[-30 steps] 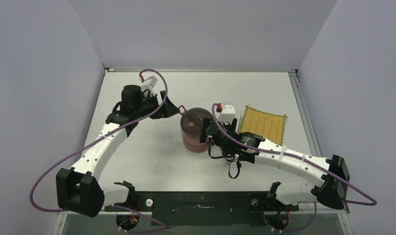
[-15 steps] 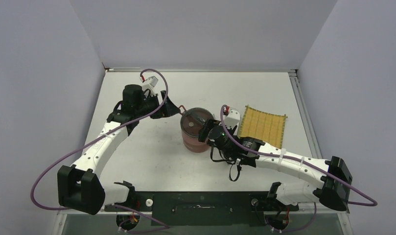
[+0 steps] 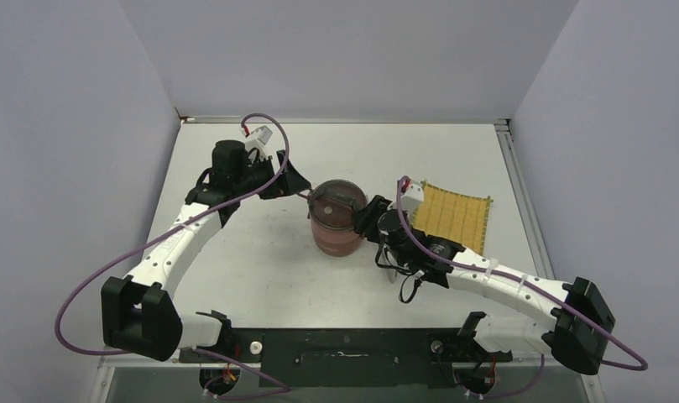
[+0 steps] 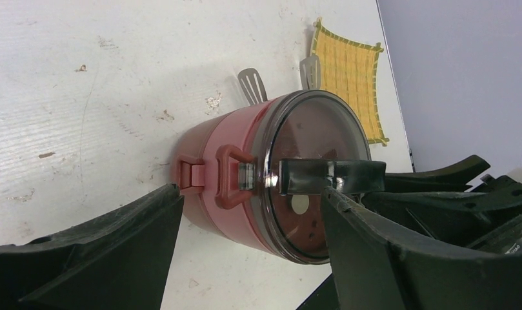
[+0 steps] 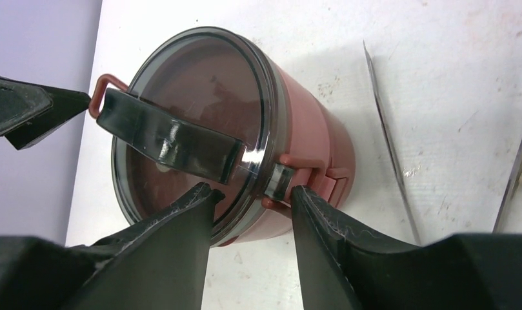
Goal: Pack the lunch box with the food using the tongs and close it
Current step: Close the fastener on the packing box.
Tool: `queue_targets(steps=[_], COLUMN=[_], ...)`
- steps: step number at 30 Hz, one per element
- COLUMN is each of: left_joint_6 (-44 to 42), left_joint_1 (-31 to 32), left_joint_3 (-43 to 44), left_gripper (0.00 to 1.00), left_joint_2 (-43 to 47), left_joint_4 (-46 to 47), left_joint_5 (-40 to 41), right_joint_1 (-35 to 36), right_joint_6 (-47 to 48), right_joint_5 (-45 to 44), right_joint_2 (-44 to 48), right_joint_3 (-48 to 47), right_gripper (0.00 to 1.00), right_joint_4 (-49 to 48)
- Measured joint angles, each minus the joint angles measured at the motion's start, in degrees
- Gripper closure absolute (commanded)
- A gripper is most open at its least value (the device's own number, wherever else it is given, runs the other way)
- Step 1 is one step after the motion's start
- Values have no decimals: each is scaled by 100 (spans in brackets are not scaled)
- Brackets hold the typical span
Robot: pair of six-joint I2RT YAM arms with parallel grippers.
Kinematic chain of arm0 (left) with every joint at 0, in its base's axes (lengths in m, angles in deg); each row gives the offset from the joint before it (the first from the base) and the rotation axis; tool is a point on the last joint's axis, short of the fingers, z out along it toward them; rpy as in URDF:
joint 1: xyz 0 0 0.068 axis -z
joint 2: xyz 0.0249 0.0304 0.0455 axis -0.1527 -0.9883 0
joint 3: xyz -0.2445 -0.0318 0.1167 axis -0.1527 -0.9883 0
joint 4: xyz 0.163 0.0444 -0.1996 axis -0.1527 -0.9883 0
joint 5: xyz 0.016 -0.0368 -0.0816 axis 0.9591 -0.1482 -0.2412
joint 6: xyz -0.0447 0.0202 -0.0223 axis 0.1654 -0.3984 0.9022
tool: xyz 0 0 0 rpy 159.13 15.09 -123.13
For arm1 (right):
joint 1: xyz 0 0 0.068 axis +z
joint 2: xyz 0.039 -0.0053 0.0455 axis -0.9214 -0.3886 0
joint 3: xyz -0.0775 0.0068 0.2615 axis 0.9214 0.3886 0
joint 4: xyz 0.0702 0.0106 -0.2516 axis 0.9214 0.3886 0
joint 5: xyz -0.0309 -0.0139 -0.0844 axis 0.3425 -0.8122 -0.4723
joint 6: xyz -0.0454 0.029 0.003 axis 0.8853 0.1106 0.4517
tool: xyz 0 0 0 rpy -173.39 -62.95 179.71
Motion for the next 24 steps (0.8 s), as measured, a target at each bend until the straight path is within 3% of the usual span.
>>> queue_targets(steps=[5, 11, 19, 21, 24], left_joint_6=[157, 560, 774, 800, 907], left_joint_1=[0, 0, 0, 0, 4], left_joint_3=[-118, -684, -935, -994, -1217], left_gripper=[24, 32, 56, 66, 71], left_joint_2=[20, 151, 149, 149, 146], left_joint_4=[190, 595, 664, 734, 898], left_joint_5=[2, 92, 409, 522, 667], right_joint_1=[-459, -1106, -1469, -1475, -1497], right_joint_6=[898, 1836, 2820, 2927, 3023], right_joint_5=[573, 1390, 1888, 1939, 1993], right_joint_2=[-28, -229, -538, -560, -584], right_joint_3=[63, 35, -232, -247, -258], right_gripper=[60, 61, 62, 62, 62], right_joint_4=[-437, -916, -1078, -1091, -1128])
